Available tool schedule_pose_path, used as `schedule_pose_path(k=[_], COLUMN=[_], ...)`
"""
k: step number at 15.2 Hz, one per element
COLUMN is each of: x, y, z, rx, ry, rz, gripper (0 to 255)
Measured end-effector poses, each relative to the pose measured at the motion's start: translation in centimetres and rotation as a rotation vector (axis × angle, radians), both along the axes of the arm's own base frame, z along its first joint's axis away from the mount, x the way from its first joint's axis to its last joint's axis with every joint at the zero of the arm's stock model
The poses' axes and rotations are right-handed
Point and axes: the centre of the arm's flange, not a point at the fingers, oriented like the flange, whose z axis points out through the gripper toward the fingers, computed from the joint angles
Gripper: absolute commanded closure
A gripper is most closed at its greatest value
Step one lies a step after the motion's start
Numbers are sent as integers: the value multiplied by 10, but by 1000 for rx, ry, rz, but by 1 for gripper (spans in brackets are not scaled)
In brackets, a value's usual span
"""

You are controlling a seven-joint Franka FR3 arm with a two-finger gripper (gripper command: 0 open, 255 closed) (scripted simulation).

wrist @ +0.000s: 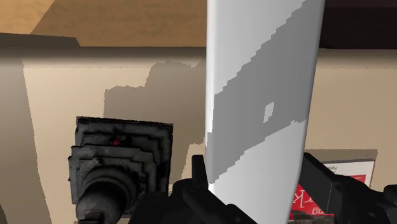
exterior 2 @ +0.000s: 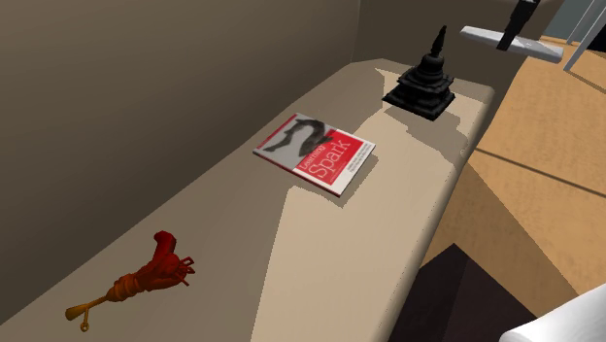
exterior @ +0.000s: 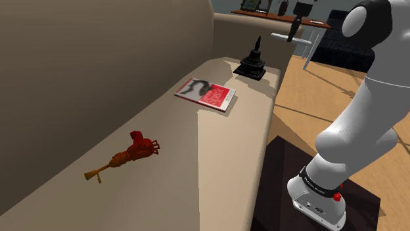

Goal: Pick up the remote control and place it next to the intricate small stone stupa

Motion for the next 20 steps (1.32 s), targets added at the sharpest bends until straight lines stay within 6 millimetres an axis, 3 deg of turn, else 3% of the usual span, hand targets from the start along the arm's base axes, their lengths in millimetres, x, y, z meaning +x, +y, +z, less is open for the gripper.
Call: schedule_pose_path(k=[20], x=[0], y=[-1], z=[-106], rx=[0], ry=[0], rz=[0], gripper=[255])
